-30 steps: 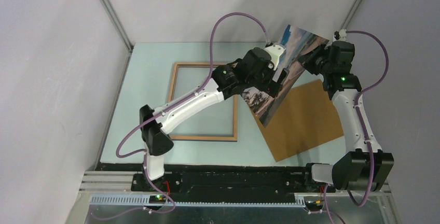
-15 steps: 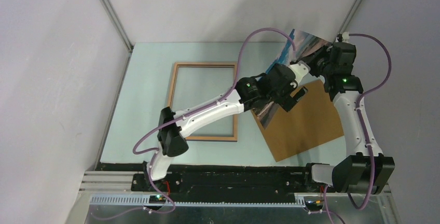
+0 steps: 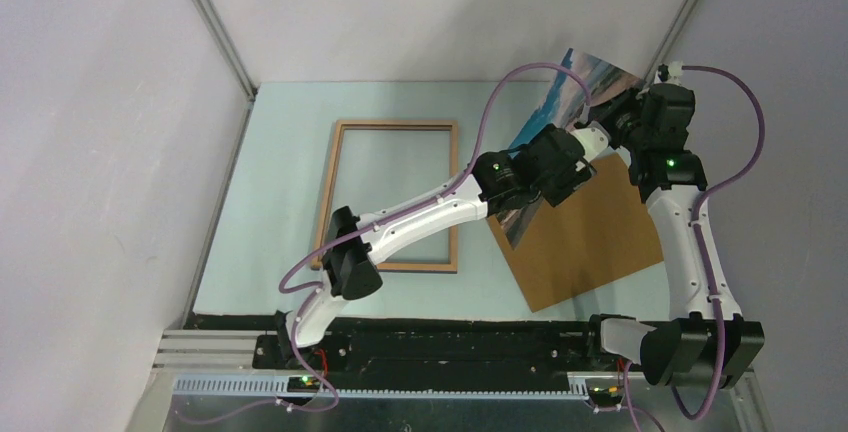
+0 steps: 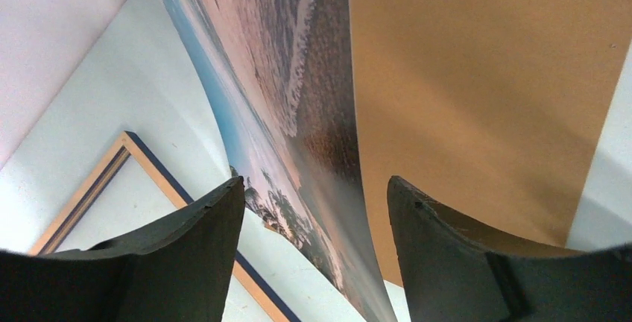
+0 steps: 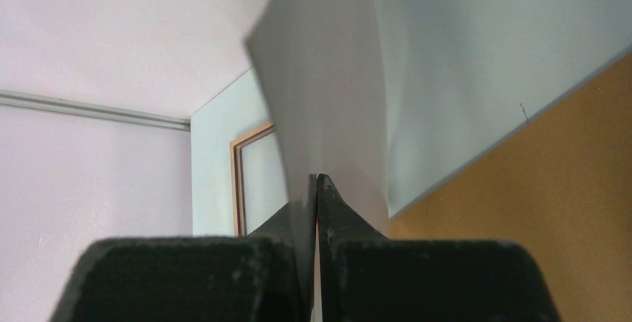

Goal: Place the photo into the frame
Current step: Turn over the photo from the photo frame.

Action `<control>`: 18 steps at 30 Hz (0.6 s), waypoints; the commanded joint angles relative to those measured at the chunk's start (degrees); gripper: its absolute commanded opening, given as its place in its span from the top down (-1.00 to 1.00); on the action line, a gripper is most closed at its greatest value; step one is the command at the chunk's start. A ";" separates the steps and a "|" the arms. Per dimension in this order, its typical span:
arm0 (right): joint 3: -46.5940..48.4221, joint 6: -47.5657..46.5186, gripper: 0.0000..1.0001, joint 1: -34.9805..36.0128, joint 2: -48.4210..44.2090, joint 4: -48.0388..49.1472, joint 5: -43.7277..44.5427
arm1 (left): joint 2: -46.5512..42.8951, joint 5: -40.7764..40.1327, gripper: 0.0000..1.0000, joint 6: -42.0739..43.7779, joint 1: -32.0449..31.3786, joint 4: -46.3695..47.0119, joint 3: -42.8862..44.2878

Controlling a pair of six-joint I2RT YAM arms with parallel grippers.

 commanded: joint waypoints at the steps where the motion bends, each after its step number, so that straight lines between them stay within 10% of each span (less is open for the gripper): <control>1: 0.48 0.39 1.00 -0.37 -1.32 0.75 0.22 | 0.76 -2.40 -0.45 2.90 -0.34 1.04 3.44; 18: -1.06 -0.58 0.83 -0.57 -1.98 1.58 -0.25 | -0.02 -0.39 0.86 2.24 -0.34 1.00 3.78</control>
